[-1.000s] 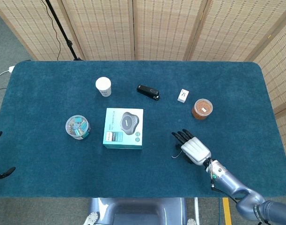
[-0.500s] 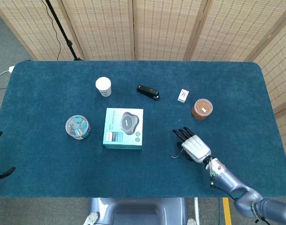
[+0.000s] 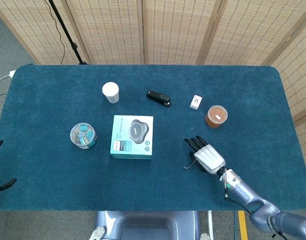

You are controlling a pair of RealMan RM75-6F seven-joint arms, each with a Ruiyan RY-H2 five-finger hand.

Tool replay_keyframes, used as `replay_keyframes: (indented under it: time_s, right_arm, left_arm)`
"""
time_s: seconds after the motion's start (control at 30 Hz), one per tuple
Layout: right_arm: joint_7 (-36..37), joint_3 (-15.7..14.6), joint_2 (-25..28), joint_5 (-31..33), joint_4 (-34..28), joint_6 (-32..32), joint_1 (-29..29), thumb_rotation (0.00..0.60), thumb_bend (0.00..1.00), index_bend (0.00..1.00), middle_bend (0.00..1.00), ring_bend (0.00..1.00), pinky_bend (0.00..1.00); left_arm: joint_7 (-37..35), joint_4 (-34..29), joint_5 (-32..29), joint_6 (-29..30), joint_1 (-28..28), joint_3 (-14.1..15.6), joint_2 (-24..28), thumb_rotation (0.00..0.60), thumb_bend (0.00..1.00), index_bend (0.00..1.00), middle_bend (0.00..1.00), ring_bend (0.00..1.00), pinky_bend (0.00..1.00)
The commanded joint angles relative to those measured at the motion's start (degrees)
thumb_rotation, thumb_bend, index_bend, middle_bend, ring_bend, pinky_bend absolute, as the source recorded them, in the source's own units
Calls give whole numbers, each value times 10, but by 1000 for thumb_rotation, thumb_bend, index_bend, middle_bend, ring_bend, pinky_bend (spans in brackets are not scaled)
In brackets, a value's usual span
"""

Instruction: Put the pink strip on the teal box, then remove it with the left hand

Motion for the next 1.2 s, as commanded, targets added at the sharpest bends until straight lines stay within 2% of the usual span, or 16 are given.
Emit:
replay_keyframes:
  time_s: [0.03, 0.6, 0.93, 1.1, 1.2]
  right_arm:
    - [1, -1, -2, 1, 4, 2, 1, 600, 486, 493, 0, 0, 0]
    - [13, -6, -15, 8, 27, 8, 3, 600, 487, 556, 0, 0, 0]
    - [4, -1, -5, 7, 8, 26, 4, 600, 487, 574, 0, 0, 0]
    - [-3, 10, 9, 9, -14, 50, 0, 600, 487, 574, 0, 0, 0]
    - [-10, 27, 24, 13, -37, 81, -5, 600, 487, 587, 0, 0, 0]
  left_arm:
    - [0, 0, 0, 0, 0, 0, 0, 600, 0, 0, 0, 0, 0]
    - [1, -1, -2, -2, 0, -1, 0, 600, 0, 0, 0, 0, 0]
    - [-2, -1, -2, -2, 0, 0, 1, 600, 0, 0, 0, 0, 0]
    - [-6, 0, -4, -1, 1, -1, 2, 600, 0, 0, 0, 0, 0]
    - [-8, 0, -4, -2, 1, -1, 2, 600, 0, 0, 0, 0, 0]
